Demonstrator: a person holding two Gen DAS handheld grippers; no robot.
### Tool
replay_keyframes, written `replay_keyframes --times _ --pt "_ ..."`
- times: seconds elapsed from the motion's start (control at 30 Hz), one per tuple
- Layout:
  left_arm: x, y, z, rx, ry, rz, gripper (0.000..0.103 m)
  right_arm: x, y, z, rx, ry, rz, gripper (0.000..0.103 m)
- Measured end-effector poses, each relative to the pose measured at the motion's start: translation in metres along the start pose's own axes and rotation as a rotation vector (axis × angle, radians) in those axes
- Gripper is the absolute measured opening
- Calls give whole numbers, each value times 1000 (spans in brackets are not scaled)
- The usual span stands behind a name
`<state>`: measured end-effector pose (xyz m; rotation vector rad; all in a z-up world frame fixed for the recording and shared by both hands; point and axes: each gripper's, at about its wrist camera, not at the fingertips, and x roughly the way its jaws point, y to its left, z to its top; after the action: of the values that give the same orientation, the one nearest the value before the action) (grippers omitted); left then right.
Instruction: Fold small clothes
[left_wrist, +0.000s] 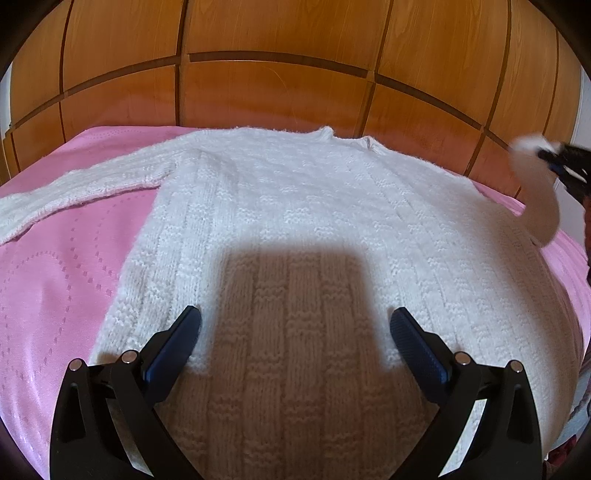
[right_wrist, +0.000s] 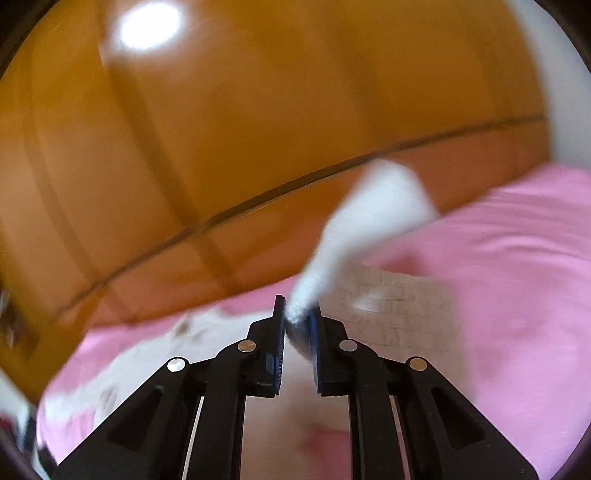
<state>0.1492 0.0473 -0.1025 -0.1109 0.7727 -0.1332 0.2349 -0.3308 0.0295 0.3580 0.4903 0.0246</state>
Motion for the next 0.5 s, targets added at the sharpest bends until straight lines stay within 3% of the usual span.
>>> replay_keyframes --times 0.1,0.17,0.2,0.23,0.27,0.4,0.43,0.5 --pt "0 1 0 -4 -3 -7 101 27 51 -35 -117 98 78 13" --pt "0 2 0 -8 -5 -13 101 47 70 -61 -149 204 123 19" --pt "-1 2 -1 -9 -6 -16 101 47 76 -75 -169 240 105 36" --pt "-1 3 -1 -9 -6 -16 101 50 78 -89 -194 262 56 62" --pt "-1 3 -1 -9 -7 -17 101 49 77 -96 -202 257 18 71" --pt "-1 3 -1 -8 -6 -15 101 10 62 -105 -159 112 -69 77" --pt "-1 3 -1 -8 -6 -14 101 -8 51 -107 -141 52 -153 88" --pt "0 2 0 -1 1 -2 101 -20 34 -109 -110 11 -317 92"
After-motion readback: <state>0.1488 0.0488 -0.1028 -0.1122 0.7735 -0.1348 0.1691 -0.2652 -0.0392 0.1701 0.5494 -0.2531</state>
